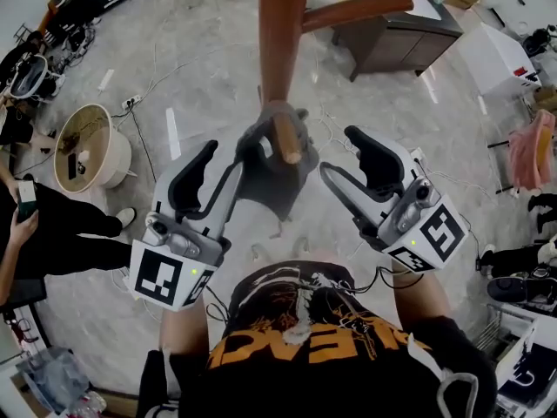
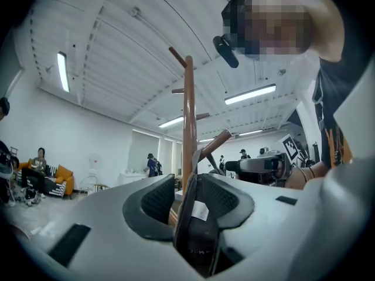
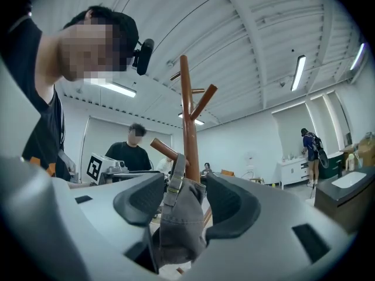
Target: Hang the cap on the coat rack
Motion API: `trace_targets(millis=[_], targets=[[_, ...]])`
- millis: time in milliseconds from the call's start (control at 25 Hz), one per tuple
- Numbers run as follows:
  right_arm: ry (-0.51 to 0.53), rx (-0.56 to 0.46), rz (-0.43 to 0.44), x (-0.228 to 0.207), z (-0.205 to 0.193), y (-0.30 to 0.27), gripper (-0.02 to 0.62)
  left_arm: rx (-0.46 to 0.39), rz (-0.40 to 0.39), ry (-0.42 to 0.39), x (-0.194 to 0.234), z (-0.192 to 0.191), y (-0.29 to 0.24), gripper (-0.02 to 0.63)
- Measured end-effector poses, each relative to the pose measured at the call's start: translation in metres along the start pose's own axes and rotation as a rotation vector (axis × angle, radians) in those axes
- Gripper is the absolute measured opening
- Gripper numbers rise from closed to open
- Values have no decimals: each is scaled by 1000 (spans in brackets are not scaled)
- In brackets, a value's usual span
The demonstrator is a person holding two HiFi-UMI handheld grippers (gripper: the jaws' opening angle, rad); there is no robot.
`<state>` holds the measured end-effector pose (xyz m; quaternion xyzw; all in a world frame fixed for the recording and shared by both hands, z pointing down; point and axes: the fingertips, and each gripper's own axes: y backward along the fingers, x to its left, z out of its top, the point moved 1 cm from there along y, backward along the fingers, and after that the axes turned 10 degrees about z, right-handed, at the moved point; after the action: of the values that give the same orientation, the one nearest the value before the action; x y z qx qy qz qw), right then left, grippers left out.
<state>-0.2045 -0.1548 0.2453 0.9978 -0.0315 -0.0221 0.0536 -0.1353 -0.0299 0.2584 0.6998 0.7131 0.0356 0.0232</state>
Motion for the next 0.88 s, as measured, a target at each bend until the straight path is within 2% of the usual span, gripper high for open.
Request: trace_targets(millis=[240,440,560,880], targets=[[20,9,12,13,-2,-3,232,17,43,5,3,1,15,109],[45,7,-33,12,-1,-1,122,23,56,22,2,-2,20,95],[30,5,-55,10,-1,2,91,21,50,22,-2,0,23,92],[30,28,-63,17,-9,-1,70,41,35,13,-9,-4,31,86]])
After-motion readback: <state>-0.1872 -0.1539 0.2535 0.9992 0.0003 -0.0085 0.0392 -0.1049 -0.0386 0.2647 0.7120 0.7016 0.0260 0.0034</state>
